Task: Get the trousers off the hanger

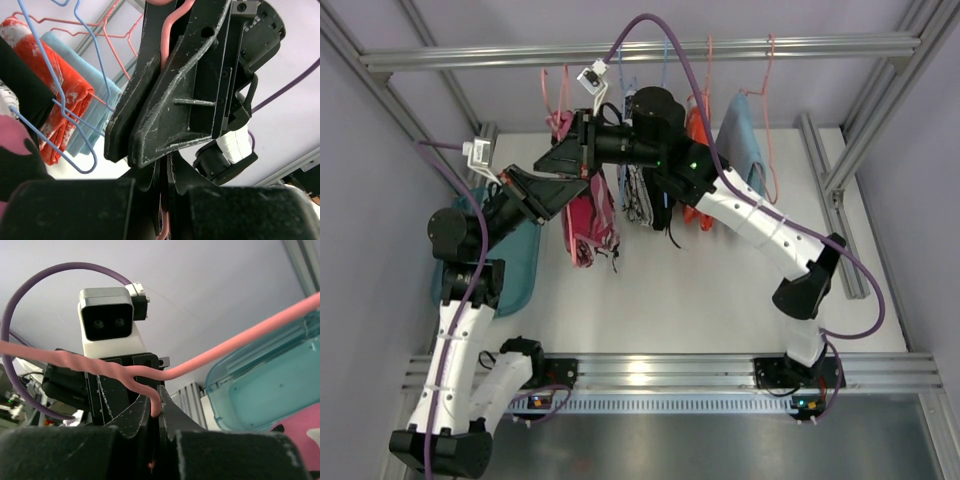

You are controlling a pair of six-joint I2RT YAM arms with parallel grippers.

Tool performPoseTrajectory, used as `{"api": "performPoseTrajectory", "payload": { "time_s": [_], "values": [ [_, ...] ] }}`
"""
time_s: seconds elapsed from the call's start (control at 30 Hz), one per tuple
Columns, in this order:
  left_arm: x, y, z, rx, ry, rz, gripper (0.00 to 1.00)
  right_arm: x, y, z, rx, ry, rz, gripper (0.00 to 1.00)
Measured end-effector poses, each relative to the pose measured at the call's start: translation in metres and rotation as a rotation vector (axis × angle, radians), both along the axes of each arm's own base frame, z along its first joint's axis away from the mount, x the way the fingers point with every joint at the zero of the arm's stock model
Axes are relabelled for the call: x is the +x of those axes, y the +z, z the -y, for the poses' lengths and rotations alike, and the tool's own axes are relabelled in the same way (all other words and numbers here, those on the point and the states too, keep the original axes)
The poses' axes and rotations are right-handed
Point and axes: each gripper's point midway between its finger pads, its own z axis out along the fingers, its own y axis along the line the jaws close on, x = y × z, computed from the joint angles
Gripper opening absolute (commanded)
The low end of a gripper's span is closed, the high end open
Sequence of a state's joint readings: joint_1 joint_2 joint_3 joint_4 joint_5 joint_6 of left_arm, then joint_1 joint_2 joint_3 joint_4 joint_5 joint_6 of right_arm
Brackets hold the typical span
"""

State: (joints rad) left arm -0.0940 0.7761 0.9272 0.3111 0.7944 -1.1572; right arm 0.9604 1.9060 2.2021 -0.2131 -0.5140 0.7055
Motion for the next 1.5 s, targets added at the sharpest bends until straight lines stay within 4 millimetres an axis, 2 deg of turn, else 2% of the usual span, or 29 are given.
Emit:
{"api": "performPoseTrajectory", "payload": {
  "time_s": [0.07, 0.1, 0.2, 0.3, 0.33, 0.43, 0.53, 0.6, 0.67, 0.83, 0.97, 1.03, 1.07, 1.1, 1.23, 1.37, 1.5],
  "values": [
    [0.001, -0.003, 0.0, 0.015, 0.008, 0.007, 0.15, 0.0, -0.003, 0.0, -0.01, -0.002, -0.043, 0.0],
    [0.001, -0.004, -0.001, 0.025, 0.017, 0.013, 0.33, -0.001, -0.003, 0.0, -0.012, -0.003, -0.052, 0.0],
    [-0.001, -0.001, -0.007, 0.072, 0.091, 0.1, 0.46, -0.003, -0.009, 0.0, -0.033, 0.008, -0.078, 0.0],
    [-0.01, 0.005, -0.017, 0.121, 0.187, 0.185, 0.53, -0.006, -0.011, -0.001, -0.04, 0.018, -0.094, 0.0],
    [-0.013, 0.007, -0.02, 0.135, 0.219, 0.203, 0.59, -0.007, -0.011, -0.001, -0.039, 0.019, -0.098, 0.0],
    [-0.02, 0.014, -0.034, 0.172, 0.328, 0.25, 0.67, -0.007, -0.012, -0.001, -0.039, 0.019, -0.125, 0.0],
    [-0.026, 0.024, -0.051, 0.205, 0.455, 0.284, 0.71, -0.005, -0.017, -0.001, -0.051, 0.013, -0.168, 0.0],
    [-0.026, 0.023, -0.061, 0.237, 0.522, 0.289, 0.72, -0.003, -0.02, 0.0, -0.06, 0.007, -0.206, 0.0],
    [-0.025, 0.01, -0.071, 0.299, 0.584, 0.272, 0.73, 0.001, -0.023, 0.001, -0.063, -0.001, -0.238, 0.0],
    [-0.029, -0.037, -0.09, 0.469, 0.662, 0.187, 0.76, 0.016, -0.031, 0.006, -0.07, -0.031, -0.313, 0.0],
    [-0.037, -0.072, -0.094, 0.571, 0.648, 0.13, 0.77, 0.034, -0.035, 0.014, -0.07, -0.07, -0.354, 0.0],
    [-0.04, -0.089, -0.089, 0.619, 0.603, 0.12, 0.85, 0.042, -0.034, 0.018, -0.064, -0.087, -0.362, 0.0],
    [-0.041, -0.097, -0.086, 0.642, 0.571, 0.117, 0.94, 0.045, -0.033, 0.019, -0.06, -0.095, -0.365, 0.0],
    [-0.043, -0.106, -0.081, 0.671, 0.527, 0.127, 0.98, 0.048, -0.033, 0.021, -0.058, -0.103, -0.368, 0.0],
    [-0.045, -0.135, -0.062, 0.779, 0.359, 0.187, 0.97, 0.054, -0.033, 0.023, -0.054, -0.123, -0.375, 0.0],
    [-0.031, -0.155, -0.057, 0.87, 0.28, 0.227, 0.94, 0.055, -0.032, 0.023, -0.05, -0.125, -0.382, 0.0],
    [-0.018, -0.171, -0.049, 0.865, 0.243, 0.25, 0.92, 0.055, -0.031, 0.023, -0.048, -0.125, -0.39, 0.0]
  ]
}}
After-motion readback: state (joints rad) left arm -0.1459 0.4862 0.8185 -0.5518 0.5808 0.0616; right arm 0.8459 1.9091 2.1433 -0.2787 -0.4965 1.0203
